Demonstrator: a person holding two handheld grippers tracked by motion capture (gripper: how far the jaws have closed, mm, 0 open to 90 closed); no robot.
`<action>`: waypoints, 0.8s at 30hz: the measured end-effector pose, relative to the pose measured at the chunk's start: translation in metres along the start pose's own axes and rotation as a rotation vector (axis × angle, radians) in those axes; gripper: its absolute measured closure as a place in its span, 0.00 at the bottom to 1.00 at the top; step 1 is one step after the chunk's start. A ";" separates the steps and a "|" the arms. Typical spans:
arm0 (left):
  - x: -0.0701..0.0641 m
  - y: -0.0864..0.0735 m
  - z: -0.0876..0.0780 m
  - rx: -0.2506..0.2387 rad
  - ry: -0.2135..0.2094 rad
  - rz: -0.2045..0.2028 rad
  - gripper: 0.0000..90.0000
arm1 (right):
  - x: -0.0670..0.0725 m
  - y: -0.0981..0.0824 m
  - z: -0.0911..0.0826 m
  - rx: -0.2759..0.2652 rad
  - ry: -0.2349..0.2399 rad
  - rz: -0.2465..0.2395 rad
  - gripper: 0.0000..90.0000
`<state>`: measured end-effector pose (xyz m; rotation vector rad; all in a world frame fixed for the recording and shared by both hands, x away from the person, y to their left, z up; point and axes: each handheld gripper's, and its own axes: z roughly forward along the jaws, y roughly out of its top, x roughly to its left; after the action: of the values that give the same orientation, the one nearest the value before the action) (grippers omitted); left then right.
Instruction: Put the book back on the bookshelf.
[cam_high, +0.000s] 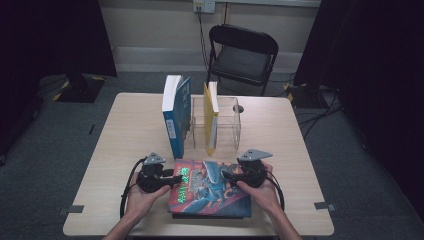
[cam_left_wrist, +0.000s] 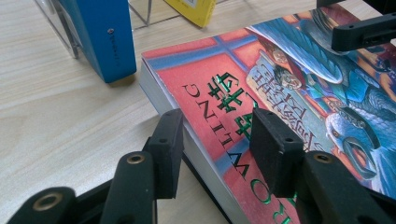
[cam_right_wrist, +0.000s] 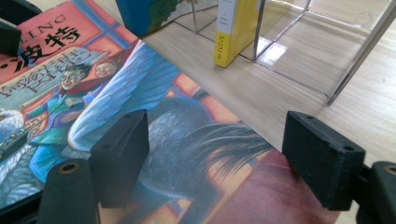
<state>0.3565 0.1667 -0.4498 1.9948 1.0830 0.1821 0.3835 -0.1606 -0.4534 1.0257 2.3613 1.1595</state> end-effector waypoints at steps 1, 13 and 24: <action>0.000 0.000 0.001 -0.004 -0.005 -0.008 0.62 | 0.001 0.000 -0.001 0.009 -0.002 -0.001 0.27; -0.007 0.021 0.027 -0.008 -0.022 0.043 0.67 | 0.010 -0.026 -0.030 -0.020 0.045 0.017 0.39; -0.013 0.042 0.048 0.038 -0.070 0.101 0.69 | 0.021 -0.046 -0.053 -0.025 0.057 0.058 0.41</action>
<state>0.3977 0.1161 -0.4467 2.0757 0.9489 0.1444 0.3184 -0.1945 -0.4559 1.0733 2.3689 1.2511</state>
